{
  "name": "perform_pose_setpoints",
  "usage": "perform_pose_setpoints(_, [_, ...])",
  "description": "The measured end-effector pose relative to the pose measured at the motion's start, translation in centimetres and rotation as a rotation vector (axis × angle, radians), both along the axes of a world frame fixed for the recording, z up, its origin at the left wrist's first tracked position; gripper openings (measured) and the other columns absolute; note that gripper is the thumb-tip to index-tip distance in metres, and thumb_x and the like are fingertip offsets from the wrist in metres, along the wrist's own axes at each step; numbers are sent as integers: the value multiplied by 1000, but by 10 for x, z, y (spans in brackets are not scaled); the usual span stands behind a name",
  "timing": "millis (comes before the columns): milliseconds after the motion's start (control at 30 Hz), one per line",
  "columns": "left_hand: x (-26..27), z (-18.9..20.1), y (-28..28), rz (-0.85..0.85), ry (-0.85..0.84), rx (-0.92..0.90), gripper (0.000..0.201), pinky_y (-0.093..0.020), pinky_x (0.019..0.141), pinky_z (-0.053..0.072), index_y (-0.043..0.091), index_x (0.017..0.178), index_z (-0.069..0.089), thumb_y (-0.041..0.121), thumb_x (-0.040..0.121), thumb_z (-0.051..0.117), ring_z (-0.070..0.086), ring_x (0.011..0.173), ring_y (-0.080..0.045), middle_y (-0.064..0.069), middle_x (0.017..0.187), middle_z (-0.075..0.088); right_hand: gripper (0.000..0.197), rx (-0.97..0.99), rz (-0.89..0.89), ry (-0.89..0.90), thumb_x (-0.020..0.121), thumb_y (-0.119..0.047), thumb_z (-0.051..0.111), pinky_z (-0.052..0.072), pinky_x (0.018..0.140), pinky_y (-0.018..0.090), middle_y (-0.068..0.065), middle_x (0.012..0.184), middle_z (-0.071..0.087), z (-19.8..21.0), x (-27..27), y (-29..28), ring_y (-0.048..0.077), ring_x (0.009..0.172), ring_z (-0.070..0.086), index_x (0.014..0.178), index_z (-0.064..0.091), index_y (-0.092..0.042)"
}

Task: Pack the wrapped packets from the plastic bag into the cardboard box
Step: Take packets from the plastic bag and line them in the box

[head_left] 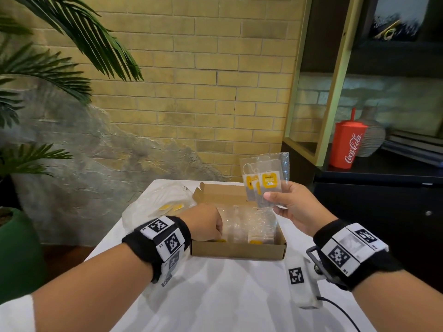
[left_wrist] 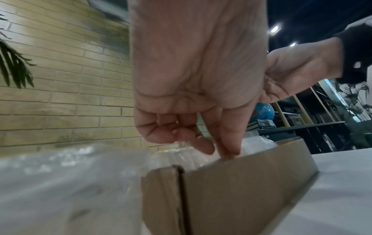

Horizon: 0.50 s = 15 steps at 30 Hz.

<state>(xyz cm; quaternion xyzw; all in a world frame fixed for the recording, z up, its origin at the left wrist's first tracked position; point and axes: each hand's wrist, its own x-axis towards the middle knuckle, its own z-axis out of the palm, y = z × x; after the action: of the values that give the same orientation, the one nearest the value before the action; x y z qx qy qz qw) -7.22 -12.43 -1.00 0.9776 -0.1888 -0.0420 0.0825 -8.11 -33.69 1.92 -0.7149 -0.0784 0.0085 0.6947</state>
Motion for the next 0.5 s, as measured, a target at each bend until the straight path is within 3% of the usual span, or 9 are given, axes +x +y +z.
perform_pose_setpoints(167, [2, 0, -1, -15, -38, 73, 16, -24, 65, 39, 10, 88, 70, 12, 84, 56, 51, 76, -14, -5, 95, 70, 21, -2, 5, -2, 84, -4, 62, 44, 79, 27, 4, 105, 68, -1, 1, -1, 21, 102, 58, 97, 65, -20])
perform_pose_setpoints(233, [3, -1, -2, 10, -81, 63, 12, -26, 67, 39, 15, 90, 63, 25, 83, 60, 50, 82, -17, -4, 95, 65, 22, -14, -2, -2, 84, -5, 63, 43, 81, 28, 6, 109, 68, -2, 2, -2, 21, 103, 58, 100, 65, -19])
perform_pose_setpoints(300, [5, -5, -2, 42, -140, 22, 28, -29, 76, 40, 19, 97, 52, 39, 80, 61, 41, 92, -18, 0, 100, 52, 23, -36, -6, -2, 85, -6, 63, 42, 82, 29, 7, 112, 67, -3, 4, -3, 21, 103, 58, 104, 65, -18])
perform_pose_setpoints(400, [7, -10, -3, 31, -135, 43, 64, -40, 102, 36, 23, 132, 37, 48, 78, 62, 30, 118, -20, -1, 130, 37, 22, -99, 7, 12, 87, -8, 60, 39, 77, 27, 4, 106, 67, -8, 7, -3, 18, 96, 56, 107, 66, -15])
perform_pose_setpoints(467, [6, -13, -4, 8, -62, 133, 79, -49, 114, 20, 23, 147, 17, 49, 84, 56, 7, 142, -27, -1, 155, 11, 23, -152, 23, 48, 88, -10, 60, 36, 75, 27, 3, 103, 67, -12, 10, -2, 17, 94, 54, 110, 65, -13])
perform_pose_setpoints(500, [5, -15, -4, -4, -13, 172, 79, -51, 117, 12, 23, 150, 9, 48, 88, 51, -6, 145, -28, -1, 158, -3, 23, -178, 31, 70, 88, -11, 60, 36, 74, 28, 3, 102, 67, -14, 11, -2, 17, 92, 53, 110, 64, -13])
